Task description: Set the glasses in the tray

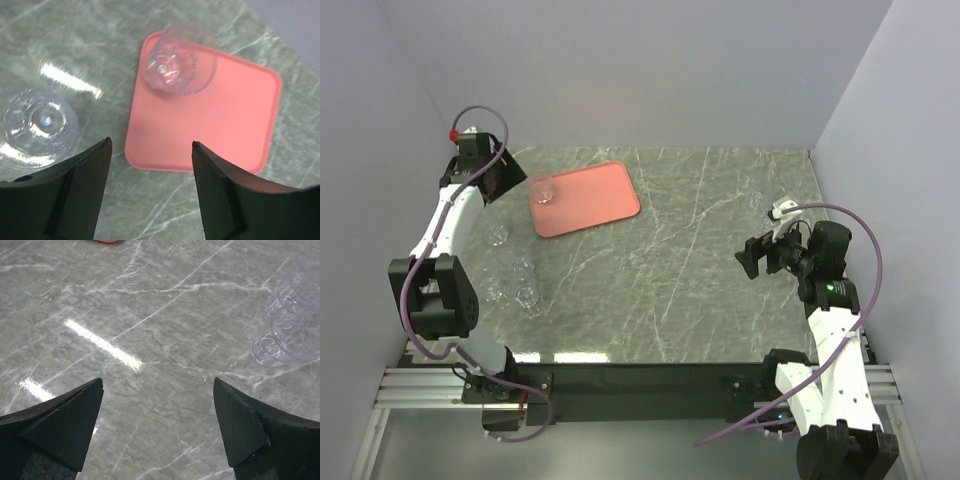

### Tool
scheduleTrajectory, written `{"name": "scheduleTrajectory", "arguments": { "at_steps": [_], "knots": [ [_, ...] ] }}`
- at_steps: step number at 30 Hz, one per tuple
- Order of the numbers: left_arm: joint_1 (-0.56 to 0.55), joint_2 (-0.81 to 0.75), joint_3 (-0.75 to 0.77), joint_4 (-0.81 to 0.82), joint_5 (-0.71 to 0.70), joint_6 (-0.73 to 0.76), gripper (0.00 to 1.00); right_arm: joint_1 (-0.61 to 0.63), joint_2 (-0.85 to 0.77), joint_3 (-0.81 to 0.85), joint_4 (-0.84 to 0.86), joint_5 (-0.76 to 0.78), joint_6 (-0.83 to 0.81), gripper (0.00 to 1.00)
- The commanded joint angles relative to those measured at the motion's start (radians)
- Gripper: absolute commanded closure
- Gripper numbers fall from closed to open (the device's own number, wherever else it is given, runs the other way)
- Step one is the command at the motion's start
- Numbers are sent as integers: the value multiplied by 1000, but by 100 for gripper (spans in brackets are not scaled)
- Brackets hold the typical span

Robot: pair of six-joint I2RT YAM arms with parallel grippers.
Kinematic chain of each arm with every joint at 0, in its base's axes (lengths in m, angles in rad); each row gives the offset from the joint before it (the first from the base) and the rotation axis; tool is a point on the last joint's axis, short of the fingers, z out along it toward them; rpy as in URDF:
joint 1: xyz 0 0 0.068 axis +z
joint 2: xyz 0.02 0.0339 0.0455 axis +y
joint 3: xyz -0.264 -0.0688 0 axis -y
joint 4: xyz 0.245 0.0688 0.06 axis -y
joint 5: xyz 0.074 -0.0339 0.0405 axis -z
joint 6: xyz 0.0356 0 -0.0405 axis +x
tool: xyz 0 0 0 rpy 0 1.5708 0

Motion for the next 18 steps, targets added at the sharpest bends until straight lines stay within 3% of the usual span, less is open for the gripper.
{"name": "scheduleTrajectory", "arguments": {
  "at_steps": [1,18],
  "knots": [
    [12,-24,-61,5,-47,-25,29,-4,-17,-2,14,-12,-10,3],
    [47,76,-50,-73,-162,-45,37,-3,-14,-2,17,-3,-7,3]
  ]
}}
